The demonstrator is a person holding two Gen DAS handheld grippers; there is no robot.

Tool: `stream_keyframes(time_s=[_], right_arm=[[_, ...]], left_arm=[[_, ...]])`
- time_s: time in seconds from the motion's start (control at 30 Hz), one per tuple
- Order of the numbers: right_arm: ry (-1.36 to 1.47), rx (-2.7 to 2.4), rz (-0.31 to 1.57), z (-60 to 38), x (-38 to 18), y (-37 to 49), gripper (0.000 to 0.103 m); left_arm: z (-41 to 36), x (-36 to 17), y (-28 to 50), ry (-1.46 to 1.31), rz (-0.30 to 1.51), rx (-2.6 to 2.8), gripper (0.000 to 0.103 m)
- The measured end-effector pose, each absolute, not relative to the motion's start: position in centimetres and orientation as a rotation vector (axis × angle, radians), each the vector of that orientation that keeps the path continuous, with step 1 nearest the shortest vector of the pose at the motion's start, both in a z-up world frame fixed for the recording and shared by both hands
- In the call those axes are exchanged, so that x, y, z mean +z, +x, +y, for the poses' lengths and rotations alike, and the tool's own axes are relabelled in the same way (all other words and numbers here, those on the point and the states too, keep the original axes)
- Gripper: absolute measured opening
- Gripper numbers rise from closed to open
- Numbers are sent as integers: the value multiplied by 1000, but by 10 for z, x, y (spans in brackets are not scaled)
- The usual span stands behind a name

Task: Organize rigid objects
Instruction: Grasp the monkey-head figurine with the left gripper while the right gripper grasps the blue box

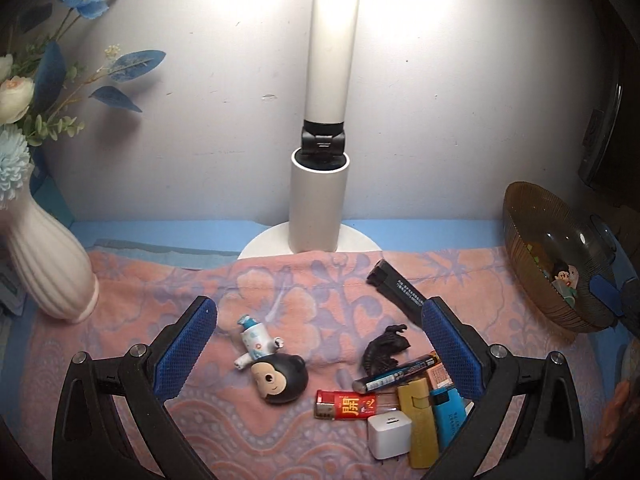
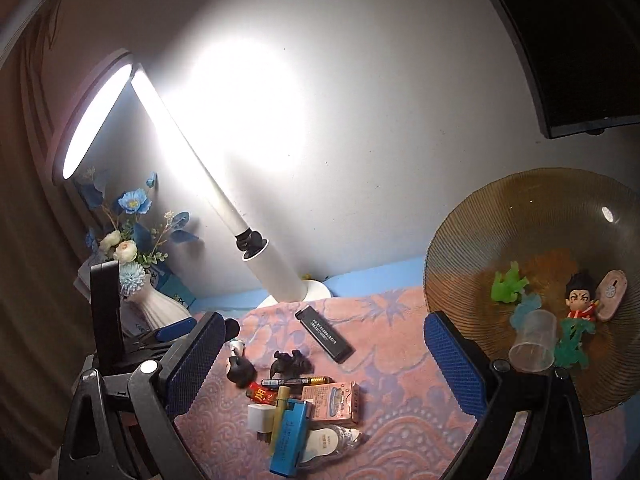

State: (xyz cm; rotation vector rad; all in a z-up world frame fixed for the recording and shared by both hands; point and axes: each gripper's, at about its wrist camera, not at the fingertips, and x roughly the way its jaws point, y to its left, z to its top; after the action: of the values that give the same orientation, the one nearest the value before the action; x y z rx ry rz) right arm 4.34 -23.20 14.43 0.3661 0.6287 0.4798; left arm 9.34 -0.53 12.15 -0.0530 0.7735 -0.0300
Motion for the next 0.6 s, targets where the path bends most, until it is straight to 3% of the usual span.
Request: stream_keyframes(time_s=[0.17,0.23,0.3,0.5,0.6], right_arm=[[205,508,712,-181,109,18,98],[86,474,745,-161,94,8,79],[-3,432,775,-148,80,2,68],[-3,398,817,-145,58,7,56],[-12,358,806,-147,58,5,31]], left_arm=[[41,95,82,-121,814,40,102],[51,81,80,-148,837,54,102],[55,69,79,-155,846,77,102],[52,47,80,-138,834,110,102],[49,37,81,-114,841,131,103]])
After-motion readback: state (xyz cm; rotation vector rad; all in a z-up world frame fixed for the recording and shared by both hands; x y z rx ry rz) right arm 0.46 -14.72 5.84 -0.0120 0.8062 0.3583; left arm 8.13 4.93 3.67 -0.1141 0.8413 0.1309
